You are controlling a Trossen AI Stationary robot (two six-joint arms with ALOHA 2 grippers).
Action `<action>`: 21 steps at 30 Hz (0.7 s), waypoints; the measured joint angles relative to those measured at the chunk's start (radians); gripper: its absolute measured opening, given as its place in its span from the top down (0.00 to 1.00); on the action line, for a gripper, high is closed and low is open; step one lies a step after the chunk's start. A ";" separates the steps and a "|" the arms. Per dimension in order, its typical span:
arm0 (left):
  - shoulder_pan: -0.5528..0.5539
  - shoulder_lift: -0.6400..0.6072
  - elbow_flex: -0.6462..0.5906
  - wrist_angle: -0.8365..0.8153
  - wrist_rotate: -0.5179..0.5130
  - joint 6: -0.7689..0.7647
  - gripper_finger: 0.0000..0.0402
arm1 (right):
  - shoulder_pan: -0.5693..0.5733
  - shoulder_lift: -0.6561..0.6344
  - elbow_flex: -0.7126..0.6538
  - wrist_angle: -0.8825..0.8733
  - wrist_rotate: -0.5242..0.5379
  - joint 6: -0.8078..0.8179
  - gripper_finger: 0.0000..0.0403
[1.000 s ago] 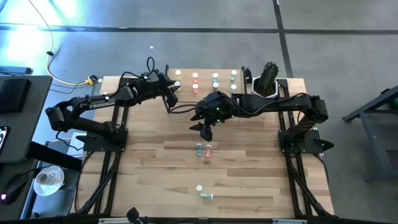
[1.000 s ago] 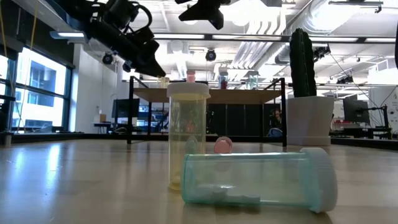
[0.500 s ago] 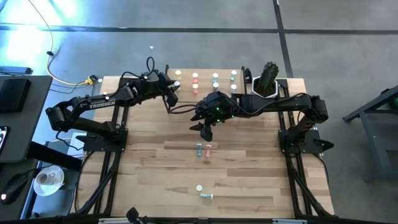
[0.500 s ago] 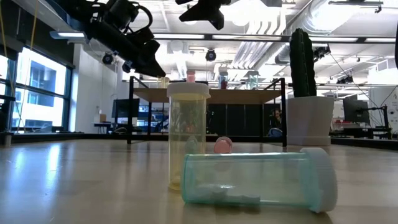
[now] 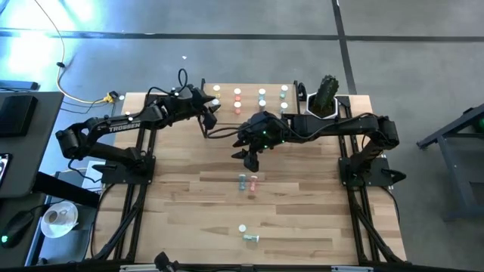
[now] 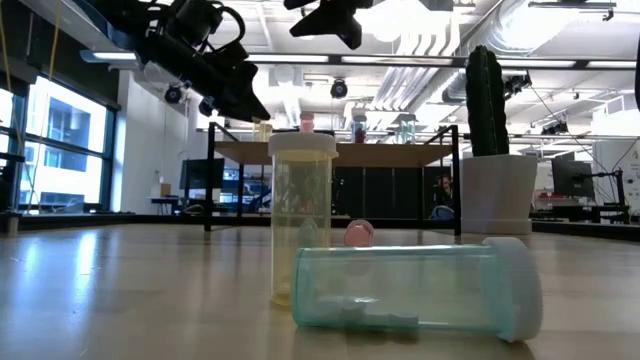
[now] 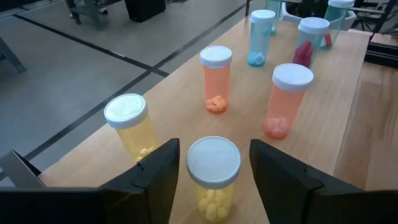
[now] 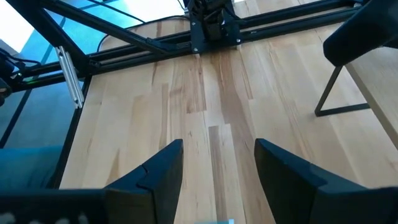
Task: Pick and place medicine bottles onto shelf by color
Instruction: Put the pink pill bottle on the shelf aligned with the other pink pill bottles
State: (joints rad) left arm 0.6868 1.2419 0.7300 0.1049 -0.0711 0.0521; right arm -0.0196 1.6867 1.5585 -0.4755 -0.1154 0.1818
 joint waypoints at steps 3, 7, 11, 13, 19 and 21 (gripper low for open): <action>0.000 -0.009 0.000 -0.003 0.000 0.000 0.51 | 0.000 0.000 0.000 -0.008 0.000 0.000 0.53; 0.000 -0.031 0.000 -0.004 0.000 0.000 0.49 | 0.000 -0.002 0.000 -0.023 0.000 0.000 0.53; 0.000 -0.064 0.000 -0.005 0.000 -0.005 0.48 | 0.004 -0.013 0.000 -0.039 -0.003 0.000 0.53; 0.000 -0.084 0.000 -0.010 0.002 -0.019 0.48 | 0.011 -0.015 0.000 -0.050 -0.005 -0.001 0.53; -0.002 -0.164 0.000 -0.054 0.035 -0.024 0.48 | 0.040 -0.015 0.000 -0.166 -0.006 0.000 0.53; -0.008 -0.196 0.000 -0.075 0.053 -0.033 0.48 | 0.053 -0.015 0.000 -0.199 -0.006 0.001 0.53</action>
State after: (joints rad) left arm 0.6789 1.0458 0.7300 0.0302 -0.0184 0.0189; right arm 0.0334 1.6718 1.5585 -0.6748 -0.1211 0.1829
